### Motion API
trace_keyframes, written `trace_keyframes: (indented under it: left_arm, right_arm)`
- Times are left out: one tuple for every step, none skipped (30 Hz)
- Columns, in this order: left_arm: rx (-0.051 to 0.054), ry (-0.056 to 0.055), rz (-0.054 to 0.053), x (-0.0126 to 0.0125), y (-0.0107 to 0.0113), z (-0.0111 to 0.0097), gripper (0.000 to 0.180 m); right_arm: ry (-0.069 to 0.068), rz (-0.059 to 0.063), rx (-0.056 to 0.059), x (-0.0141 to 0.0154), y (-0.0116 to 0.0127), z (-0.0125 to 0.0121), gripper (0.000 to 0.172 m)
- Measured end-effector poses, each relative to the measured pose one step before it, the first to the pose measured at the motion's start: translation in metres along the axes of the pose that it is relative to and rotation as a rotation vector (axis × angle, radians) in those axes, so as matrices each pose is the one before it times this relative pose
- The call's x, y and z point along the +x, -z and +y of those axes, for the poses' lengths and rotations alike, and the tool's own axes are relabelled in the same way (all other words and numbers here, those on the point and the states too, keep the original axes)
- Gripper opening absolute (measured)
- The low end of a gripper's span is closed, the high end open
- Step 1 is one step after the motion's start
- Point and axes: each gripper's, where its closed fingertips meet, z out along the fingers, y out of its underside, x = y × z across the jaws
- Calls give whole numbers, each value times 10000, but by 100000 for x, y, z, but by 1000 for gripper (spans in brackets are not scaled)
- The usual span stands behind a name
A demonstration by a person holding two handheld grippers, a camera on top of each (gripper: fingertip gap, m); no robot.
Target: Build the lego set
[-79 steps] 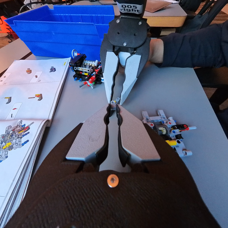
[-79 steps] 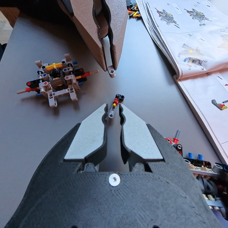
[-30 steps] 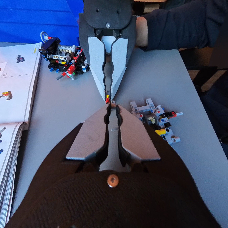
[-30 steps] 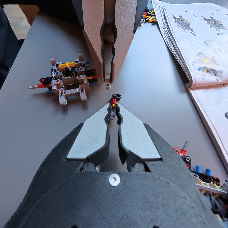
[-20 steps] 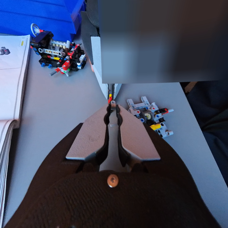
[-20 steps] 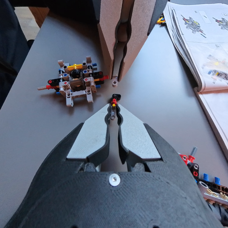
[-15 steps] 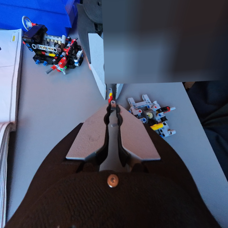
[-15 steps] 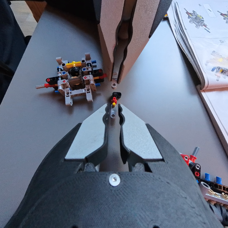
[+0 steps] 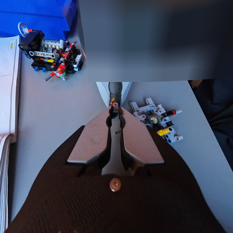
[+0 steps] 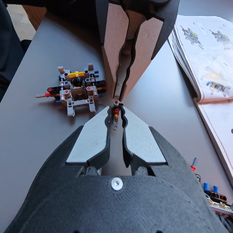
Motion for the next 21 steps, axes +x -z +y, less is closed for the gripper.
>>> trace_keyframes:
  left_arm:
    - [8, 17, 2, -12, 9, -4, 5]
    - [23, 27, -1, -28, 24, -23, 5]
    - [22, 23, 8, -11, 23, -35, 5]
    - [14, 12, -9, -24, 10, -10, 5]
    - [5, 4, -22, -35, 9, -12, 5]
    - [3, -2, -19, -21, -8, -7, 5]
    - [15, -11, -20, -21, -19, -37, 5]
    - [28, -26, -28, -13, -13, -54, 5]
    - [1, -45, -18, 21, -20, -18, 5]
    - [-45, -59, -13, 40, -54, 42, 5]
    - [-26, -70, -9, 61, -39, 35, 5]
    - [-20, -66, -4, 66, -14, 20, 5]
    - [-1, -39, -9, 23, 1, 7, 5]
    - [14, -11, -10, 2, 12, -16, 5]
    - [23, 12, -16, -31, 26, -30, 5]
    - [17, 21, -7, -28, 15, -21, 5]
    - [8, 15, -14, -36, 9, -4, 5]
    - [-2, 2, -7, -16, -4, -1, 5]
    - [-8, 7, -27, -35, -24, 4, 5]
    - [9, 0, -8, -17, 0, -9, 5]
    - [40, -1, 14, 9, 25, -58, 5]
  right_arm:
    - [55, 78, 56, 54, 147, -150, 11]
    - [23, 84, 93, 105, 186, -196, 11]
    - [-1, 74, 119, 117, 196, -221, 10]
    - [-8, 58, 131, 99, 193, -236, 10]
    - [-5, 53, 122, 86, 146, -216, 9]
    - [8, 22, 89, 33, 94, -140, 8]
    - [19, 3, 16, -17, 18, -32, 6]
    - [24, 11, -55, 6, -53, 96, 6]
    - [23, -22, -54, -67, -82, 83, 6]
    - [11, -37, -10, -79, -67, 6, 6]
    - [8, -42, -4, -95, -60, -8, 6]
    - [6, -25, -7, -57, -35, -9, 6]
    - [2, -10, -3, -39, -10, -9, 6]
    - [-2, 4, 7, -1, 12, -23, 7]
    - [0, 22, 3, 33, 9, -21, 6]
    - [8, 29, 0, 35, 11, -19, 6]
    - [14, 26, 1, 24, 5, 0, 6]
    - [16, 14, 2, 15, 5, 12, 6]
    - [15, 13, -10, 24, 7, 38, 6]
    - [12, -6, -37, -11, -14, 71, 6]
    - [3, -32, -56, -62, -47, 101, 6]
